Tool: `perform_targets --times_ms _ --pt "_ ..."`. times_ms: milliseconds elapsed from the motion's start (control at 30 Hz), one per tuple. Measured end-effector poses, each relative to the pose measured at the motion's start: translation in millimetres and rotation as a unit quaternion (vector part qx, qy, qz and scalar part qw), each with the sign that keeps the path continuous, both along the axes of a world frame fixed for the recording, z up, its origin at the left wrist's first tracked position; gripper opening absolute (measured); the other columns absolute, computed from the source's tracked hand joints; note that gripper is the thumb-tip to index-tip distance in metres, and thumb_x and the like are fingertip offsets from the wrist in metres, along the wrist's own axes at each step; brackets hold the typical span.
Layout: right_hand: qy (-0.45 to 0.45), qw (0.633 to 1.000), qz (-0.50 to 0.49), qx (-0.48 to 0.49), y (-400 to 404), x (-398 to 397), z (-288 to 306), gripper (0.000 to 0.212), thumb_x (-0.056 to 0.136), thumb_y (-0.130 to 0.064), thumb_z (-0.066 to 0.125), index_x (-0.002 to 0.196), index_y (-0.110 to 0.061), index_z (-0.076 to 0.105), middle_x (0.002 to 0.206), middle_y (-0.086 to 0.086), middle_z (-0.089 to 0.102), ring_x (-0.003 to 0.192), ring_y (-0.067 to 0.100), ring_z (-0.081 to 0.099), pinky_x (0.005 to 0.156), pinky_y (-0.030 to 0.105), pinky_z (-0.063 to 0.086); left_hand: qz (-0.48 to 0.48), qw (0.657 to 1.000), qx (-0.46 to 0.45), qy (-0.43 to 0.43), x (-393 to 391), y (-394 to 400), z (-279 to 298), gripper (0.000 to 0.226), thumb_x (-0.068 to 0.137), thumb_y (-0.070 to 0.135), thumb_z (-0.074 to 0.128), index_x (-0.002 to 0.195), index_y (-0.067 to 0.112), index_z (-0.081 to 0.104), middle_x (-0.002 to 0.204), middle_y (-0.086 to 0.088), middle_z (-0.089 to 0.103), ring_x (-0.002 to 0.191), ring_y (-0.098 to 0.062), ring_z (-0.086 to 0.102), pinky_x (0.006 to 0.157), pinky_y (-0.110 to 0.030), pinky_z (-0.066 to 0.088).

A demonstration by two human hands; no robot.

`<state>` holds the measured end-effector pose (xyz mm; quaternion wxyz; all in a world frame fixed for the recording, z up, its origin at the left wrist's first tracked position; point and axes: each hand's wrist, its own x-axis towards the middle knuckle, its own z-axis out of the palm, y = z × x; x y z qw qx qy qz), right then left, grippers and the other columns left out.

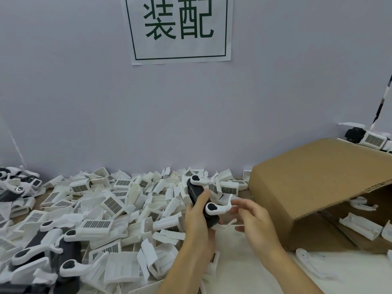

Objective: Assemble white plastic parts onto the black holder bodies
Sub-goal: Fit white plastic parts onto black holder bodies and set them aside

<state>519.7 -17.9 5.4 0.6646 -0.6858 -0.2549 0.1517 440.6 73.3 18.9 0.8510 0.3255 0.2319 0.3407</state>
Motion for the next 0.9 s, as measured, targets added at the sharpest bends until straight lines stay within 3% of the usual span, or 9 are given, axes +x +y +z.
perform_targets --times_ms 133,200,333,433,467,600,733,900 --pt "0.027 0.999 0.029 -0.001 1.8 0.8 -1.4 0.034 0.103 -0.005 0.041 0.092 -0.013 0.072 0.064 -0.001 0.066 0.061 0.016 0.068 0.061 0.029 0.05 0.012 0.999 -0.014 -0.033 -0.9 0.7 1.4 0.033 0.074 0.034 0.072 0.092 0.008 0.064 0.067 -0.006 0.064 0.056 -0.018 0.062 0.061 -0.032 0.05" --pt "0.063 0.997 0.044 0.017 2.5 -0.2 -0.7 0.033 0.104 -0.011 0.042 0.091 -0.01 0.072 0.057 -0.003 0.061 0.062 0.026 0.071 0.062 0.032 0.05 0.015 0.999 -0.004 -0.036 -0.6 0.3 -0.7 0.026 0.085 0.034 0.068 0.092 0.009 0.065 0.07 -0.005 0.066 0.062 -0.019 0.065 0.068 -0.033 0.05" --pt "0.108 0.987 0.114 0.039 -2.4 -6.3 3.9 0.044 0.105 -0.039 0.039 0.092 -0.022 0.077 0.078 0.009 0.074 0.069 0.03 0.071 0.068 0.036 0.049 -0.008 0.999 0.039 -0.023 -1.9 0.5 -2.3 0.04 0.1 0.037 0.053 0.09 0.002 0.071 0.074 -0.013 0.071 0.065 -0.023 0.07 0.06 -0.033 0.058" --pt "0.035 0.988 0.145 0.034 -6.3 -12.1 8.2 0.027 0.098 -0.044 0.051 0.108 -0.031 0.073 0.093 0.011 0.076 0.076 0.027 0.073 0.07 0.034 0.051 0.003 0.998 0.059 0.001 0.6 -0.4 -2.2 0.043 0.101 0.038 0.051 0.114 0.0 0.067 0.096 -0.021 0.071 0.088 -0.034 0.068 0.09 -0.049 0.055" --pt "0.008 0.991 0.133 0.032 -6.1 -13.0 9.1 0.023 0.095 -0.039 0.059 0.113 -0.029 0.07 0.094 0.009 0.076 0.077 0.026 0.073 0.07 0.033 0.052 0.01 0.998 0.061 0.01 1.8 -0.8 -2.6 0.041 0.103 0.037 0.05 0.119 0.003 0.065 0.1 -0.021 0.07 0.092 -0.035 0.066 0.091 -0.05 0.052" --pt "-0.016 0.997 0.077 0.022 -4.0 -17.0 11.0 0.016 0.097 -0.018 0.063 0.112 -0.024 0.065 0.095 0.005 0.074 0.076 0.027 0.073 0.064 0.028 0.056 -0.036 0.997 0.057 0.026 0.0 -6.2 -3.2 0.045 0.105 0.042 0.044 0.122 0.006 0.065 0.1 -0.025 0.07 0.089 -0.036 0.067 0.068 -0.038 0.051" --pt "0.021 0.996 0.086 0.021 -3.1 -15.9 8.6 0.015 0.099 -0.015 0.061 0.111 -0.023 0.064 0.112 0.012 0.068 0.079 0.029 0.073 0.062 0.029 0.057 -0.056 0.996 0.066 0.037 1.2 -8.6 -3.5 0.038 0.098 0.035 0.057 0.121 0.006 0.066 0.103 -0.018 0.073 0.09 -0.033 0.066 0.06 -0.033 0.046" --pt "0.058 0.989 0.132 0.038 -1.6 -12.5 2.7 0.021 0.096 -0.01 0.062 0.11 -0.026 0.064 0.112 0.01 0.068 0.076 0.025 0.07 0.065 0.03 0.051 -0.045 0.994 0.1 0.025 1.5 -9.6 -3.2 0.024 0.1 0.03 0.056 0.118 0.018 0.067 0.089 -0.005 0.077 0.077 -0.019 0.073 0.05 -0.027 0.049"
